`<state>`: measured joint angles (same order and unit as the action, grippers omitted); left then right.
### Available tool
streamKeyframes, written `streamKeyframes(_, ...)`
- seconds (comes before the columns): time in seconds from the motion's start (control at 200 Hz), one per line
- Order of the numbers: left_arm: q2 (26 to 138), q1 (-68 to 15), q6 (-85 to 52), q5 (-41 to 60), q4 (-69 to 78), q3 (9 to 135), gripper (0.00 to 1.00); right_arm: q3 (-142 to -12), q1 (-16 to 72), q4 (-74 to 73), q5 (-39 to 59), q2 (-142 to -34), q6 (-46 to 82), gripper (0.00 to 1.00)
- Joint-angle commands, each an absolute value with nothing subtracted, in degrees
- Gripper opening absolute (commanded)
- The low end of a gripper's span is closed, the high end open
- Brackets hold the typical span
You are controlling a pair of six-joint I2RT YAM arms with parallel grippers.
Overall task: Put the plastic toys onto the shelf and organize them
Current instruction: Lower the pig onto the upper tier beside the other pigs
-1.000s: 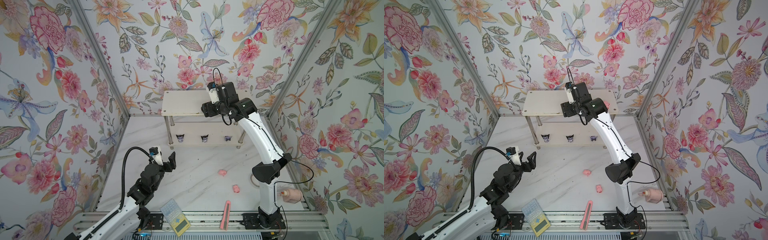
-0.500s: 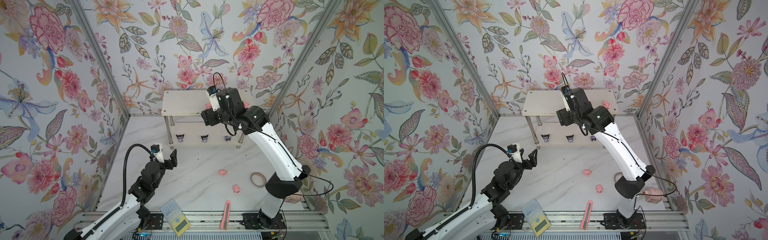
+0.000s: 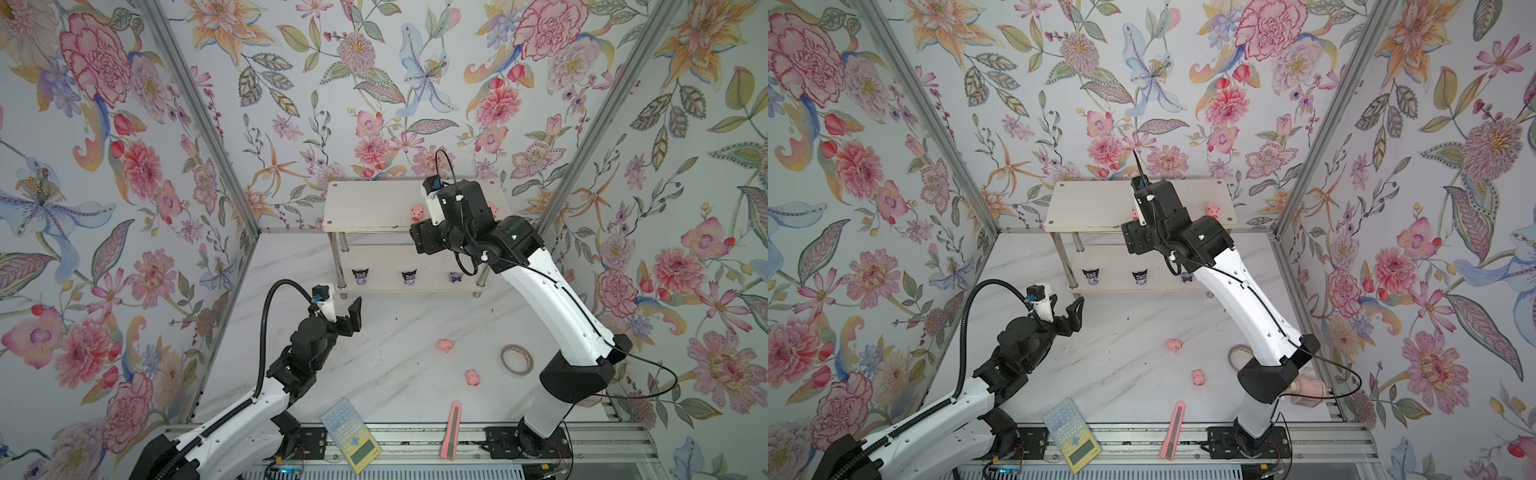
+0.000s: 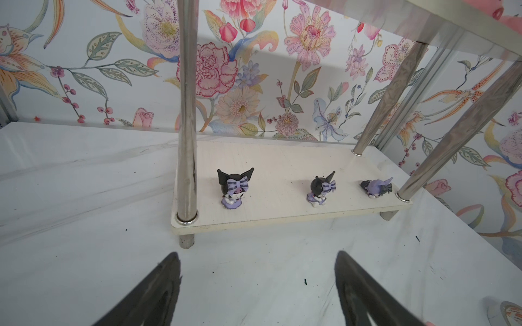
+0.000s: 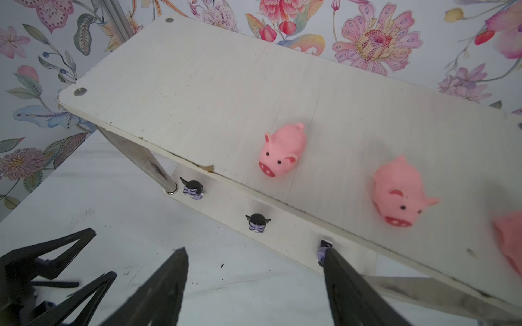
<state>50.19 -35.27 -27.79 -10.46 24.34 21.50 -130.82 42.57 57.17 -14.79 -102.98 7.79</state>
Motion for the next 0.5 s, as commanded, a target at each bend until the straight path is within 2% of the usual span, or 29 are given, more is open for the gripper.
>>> streamKeyframes(0.0,49.3,-35.7,-27.3,-9.5,25.6,22.9,0.86,-136.2,40.5,56.4,-11.6,-107.5,7.7,0.77)
streamKeyframes(0.33,47.3,-35.6,-26.4,-12.9,23.2,22.2,0.87,-144.6,35.1,56.3,-6.5,-116.3,8.7,0.72)
streamKeyframes(0.495,47.5,-35.5,-25.9,-14.0,22.5,22.8,0.87,-146.8,34.1,56.2,-3.3,-118.9,8.3,0.61)
